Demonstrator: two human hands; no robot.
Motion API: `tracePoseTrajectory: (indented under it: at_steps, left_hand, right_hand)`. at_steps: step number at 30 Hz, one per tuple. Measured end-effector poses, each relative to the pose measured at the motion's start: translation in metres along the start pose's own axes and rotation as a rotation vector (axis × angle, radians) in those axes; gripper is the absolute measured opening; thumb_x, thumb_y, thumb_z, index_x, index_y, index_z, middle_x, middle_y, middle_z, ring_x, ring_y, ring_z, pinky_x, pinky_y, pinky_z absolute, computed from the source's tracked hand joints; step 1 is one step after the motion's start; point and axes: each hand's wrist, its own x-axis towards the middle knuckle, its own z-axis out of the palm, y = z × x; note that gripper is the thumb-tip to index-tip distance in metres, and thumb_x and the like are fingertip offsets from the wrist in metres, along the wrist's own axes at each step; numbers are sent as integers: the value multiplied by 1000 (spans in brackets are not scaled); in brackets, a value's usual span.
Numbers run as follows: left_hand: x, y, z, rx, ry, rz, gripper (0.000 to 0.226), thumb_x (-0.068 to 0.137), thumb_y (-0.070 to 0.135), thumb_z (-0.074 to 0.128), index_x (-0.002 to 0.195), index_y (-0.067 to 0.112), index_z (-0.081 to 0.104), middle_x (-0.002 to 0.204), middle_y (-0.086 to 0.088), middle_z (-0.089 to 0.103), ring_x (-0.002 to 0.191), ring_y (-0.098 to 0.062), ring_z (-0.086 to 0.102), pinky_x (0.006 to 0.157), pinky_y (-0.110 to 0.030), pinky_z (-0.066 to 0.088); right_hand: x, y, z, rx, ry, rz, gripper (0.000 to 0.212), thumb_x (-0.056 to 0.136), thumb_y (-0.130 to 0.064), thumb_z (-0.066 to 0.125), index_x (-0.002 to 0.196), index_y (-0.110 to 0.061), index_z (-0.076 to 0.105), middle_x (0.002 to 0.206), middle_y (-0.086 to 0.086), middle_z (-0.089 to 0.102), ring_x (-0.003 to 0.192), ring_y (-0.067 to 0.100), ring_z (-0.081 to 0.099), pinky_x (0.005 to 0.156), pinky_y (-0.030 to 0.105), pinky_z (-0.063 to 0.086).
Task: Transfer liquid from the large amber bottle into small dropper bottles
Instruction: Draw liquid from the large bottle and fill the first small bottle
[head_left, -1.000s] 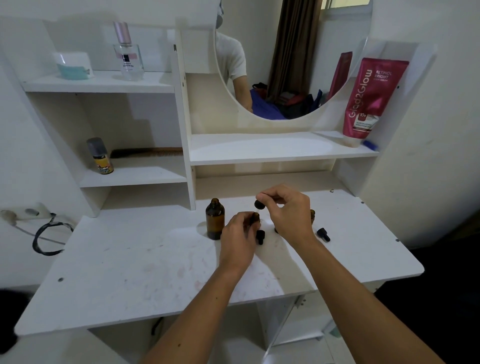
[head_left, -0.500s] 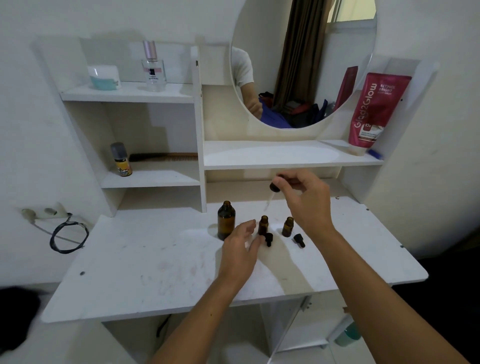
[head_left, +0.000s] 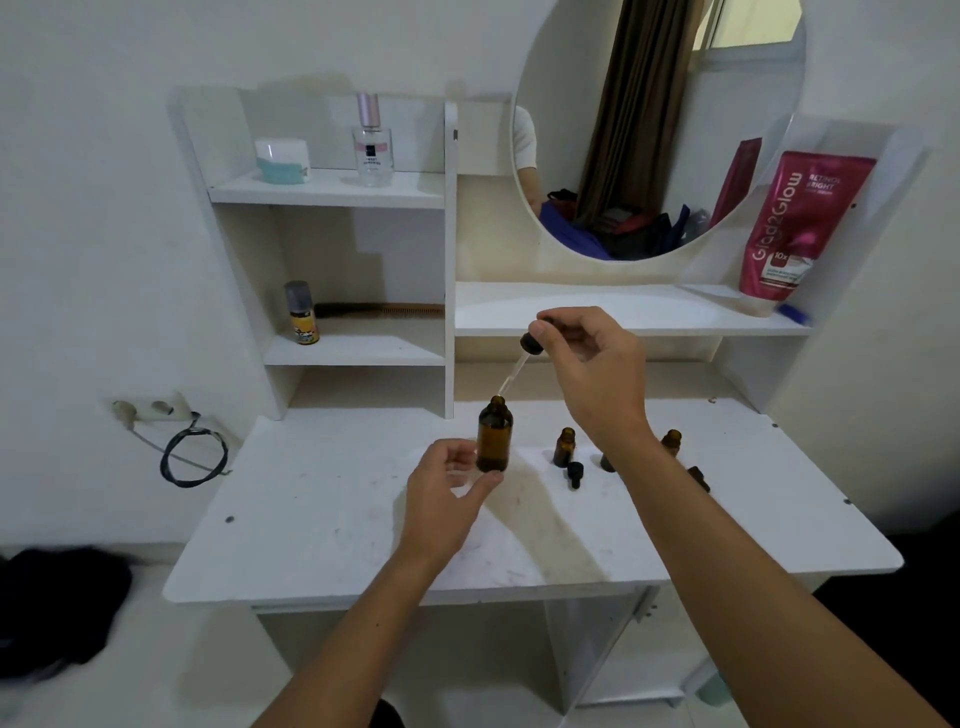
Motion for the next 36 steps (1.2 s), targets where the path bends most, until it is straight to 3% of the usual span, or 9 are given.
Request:
tracePoseTrajectory:
  at_steps: [7,14,17,30,36]
  left_hand:
    - [18,5,15,-34,-29,-70,69,80,39,85,139,26,52,137,11,57,119,-13,58,103,-32,49]
    - [26,2,17,-31,-29,-35,49,85,30,82,128,25,59,116,16,66,112,-9,62,100,-22,49]
    - [26,2,17,-34,-23,-24,45,86,27,81,126,24,60,116,13,68,109,-8,63,102,-26,51]
    - [24,2,18,-10,-18,-12,47,87,31,80,128,26,58,112,20,63,106,-4,61,99,-20,47]
    - [16,2,19,-17,65,-55,65,81,39,83,134,28,49,125,16,55,109,-8,58,91,-16,46]
  right_hand:
    - [-5,12,14,-85,-66,-23,17,93,-20,77,108,-11,76,99,-2,76,91,7,71,86,19,58]
    - [-14,28,28,-128,-131,8,12,92,-22,78,102,-16,78,93,-5,75,86,6,71,81,15,56]
    - [-18,33,31,-124,-158,31,9,92,-21,78,100,-16,78,92,-4,76,84,7,72,80,18,58]
    - [-31,43,35,-153,-200,93,25,92,-28,78,112,-14,76,100,-5,76,88,3,70,81,9,54]
    - [-36,44,6,-178,-115,51,29,91,-30,80,115,-15,75,102,-6,75,91,4,70,82,13,56]
